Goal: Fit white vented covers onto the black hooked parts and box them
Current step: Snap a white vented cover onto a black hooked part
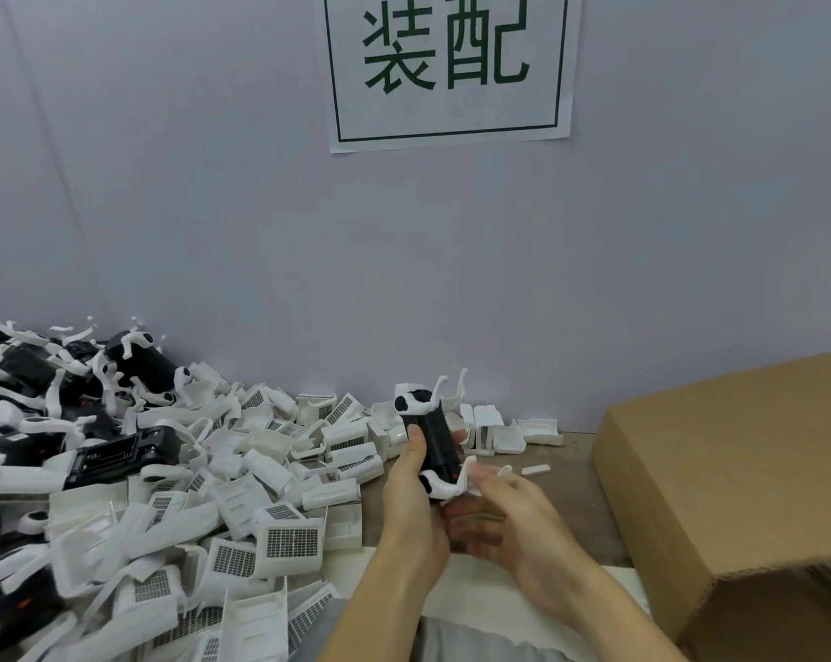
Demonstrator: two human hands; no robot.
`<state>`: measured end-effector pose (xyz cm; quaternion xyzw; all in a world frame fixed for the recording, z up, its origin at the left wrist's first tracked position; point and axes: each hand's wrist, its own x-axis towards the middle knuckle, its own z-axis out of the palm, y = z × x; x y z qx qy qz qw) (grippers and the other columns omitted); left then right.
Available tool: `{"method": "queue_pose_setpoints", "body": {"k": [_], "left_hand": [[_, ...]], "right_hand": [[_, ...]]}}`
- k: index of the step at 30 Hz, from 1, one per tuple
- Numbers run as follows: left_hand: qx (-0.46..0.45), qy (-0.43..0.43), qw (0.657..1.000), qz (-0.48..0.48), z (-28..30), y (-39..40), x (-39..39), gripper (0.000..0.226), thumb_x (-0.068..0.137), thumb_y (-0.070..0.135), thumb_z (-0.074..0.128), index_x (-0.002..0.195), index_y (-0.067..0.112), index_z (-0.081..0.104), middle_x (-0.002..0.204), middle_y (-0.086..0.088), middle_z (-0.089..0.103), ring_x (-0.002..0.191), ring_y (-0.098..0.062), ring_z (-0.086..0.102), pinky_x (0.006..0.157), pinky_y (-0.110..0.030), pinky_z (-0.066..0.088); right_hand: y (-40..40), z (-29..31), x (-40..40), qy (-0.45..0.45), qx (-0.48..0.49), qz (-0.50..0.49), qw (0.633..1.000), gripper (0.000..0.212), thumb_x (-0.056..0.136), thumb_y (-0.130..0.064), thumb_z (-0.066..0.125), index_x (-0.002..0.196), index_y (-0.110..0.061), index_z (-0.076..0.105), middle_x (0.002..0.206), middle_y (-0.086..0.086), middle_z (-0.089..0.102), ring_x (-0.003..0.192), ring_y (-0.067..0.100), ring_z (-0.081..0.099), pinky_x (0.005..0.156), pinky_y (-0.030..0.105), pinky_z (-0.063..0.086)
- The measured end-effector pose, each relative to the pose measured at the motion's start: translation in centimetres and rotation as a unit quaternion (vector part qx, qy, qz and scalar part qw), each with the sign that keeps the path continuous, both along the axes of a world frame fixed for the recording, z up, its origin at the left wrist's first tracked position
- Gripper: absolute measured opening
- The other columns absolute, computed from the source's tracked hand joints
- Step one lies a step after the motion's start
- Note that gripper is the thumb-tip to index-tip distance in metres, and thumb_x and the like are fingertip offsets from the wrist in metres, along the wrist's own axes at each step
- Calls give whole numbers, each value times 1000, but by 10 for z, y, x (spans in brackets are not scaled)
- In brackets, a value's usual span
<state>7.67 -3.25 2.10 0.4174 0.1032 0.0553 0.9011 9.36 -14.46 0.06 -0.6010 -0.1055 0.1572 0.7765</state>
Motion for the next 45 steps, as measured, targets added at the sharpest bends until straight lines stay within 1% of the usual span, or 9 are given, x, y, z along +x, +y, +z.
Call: {"method": "queue_pose_setpoints", "body": {"k": [4, 8, 11, 16, 23, 26, 30, 38, 45], "left_hand": [[51, 6, 998, -23, 0, -6, -1, 55, 102, 51, 38, 128, 9, 62, 115, -20, 69, 99, -42, 67, 85, -53, 51], [82, 26, 995, -51, -1, -7, -1, 51, 104, 46, 39, 129, 5, 58, 120, -22, 68, 93, -34, 63, 92, -56, 50], [101, 21, 994, -39, -4, -7, 2, 44, 105, 44, 40, 125, 10, 60, 106, -22, 68, 90, -33, 63, 88, -53, 50], [159, 14, 987, 4, -9, -7, 7, 44, 105, 46, 41, 108, 13, 70, 95, -18, 72, 76, -28, 64, 57, -30, 45], [132, -11, 991, -11, -8, -9, 4, 43, 109, 38, 34, 119, 11, 66, 113, -22, 72, 95, -38, 69, 68, -39, 51], [120, -8, 993, -7, -7, -7, 4, 42, 109, 35, 33, 121, 8, 64, 114, -24, 71, 88, -36, 68, 62, -36, 50], [101, 6, 995, -11, -6, -5, 2, 44, 109, 39, 34, 121, 10, 65, 108, -25, 71, 62, -29, 64, 46, -27, 46], [134, -2, 991, -10, -6, -6, 2, 36, 110, 31, 33, 117, 13, 64, 104, -20, 73, 72, -32, 66, 48, -28, 43], [193, -14, 981, 16, -9, -8, 7, 39, 110, 30, 33, 113, 8, 65, 106, -19, 74, 109, -47, 65, 96, -62, 51]], "right_hand": [[-1, 0, 2, -9, -3, -50, 999, 17, 96, -27, 63, 108, -17, 69, 87, 14, 74, 74, 25, 70, 75, 46, 60], [-1, -1, 0, -7, -57, -27, 998, 16, 99, -24, 54, 94, -22, 69, 77, 4, 71, 62, 18, 67, 51, 24, 50], [0, -2, 2, -15, -80, -19, 997, 13, 98, -24, 54, 104, -24, 66, 81, 2, 74, 68, 17, 69, 57, 25, 50], [2, -6, 4, -36, -92, -24, 995, 13, 99, -20, 54, 111, -18, 59, 77, 6, 73, 66, 21, 67, 54, 27, 45], [1, -7, 8, -39, -60, -45, 996, 33, 95, -7, 49, 116, -29, 62, 82, 7, 72, 71, 28, 63, 62, 33, 43], [2, -8, 8, -44, -66, -39, 996, 33, 92, -9, 52, 115, -30, 62, 83, 7, 72, 72, 27, 63, 67, 36, 44], [1, -11, 8, -56, -82, -27, 995, 33, 89, -7, 52, 112, -28, 62, 76, 3, 71, 59, 16, 59, 54, 30, 42], [2, -17, 14, -51, -93, -52, 993, 36, 90, -3, 48, 113, -27, 62, 73, 3, 71, 54, 16, 59, 51, 28, 43], [3, -14, 12, -63, -109, -73, 989, 31, 93, -7, 49, 112, -27, 63, 63, -5, 66, 50, 10, 56, 47, 27, 44]]}}
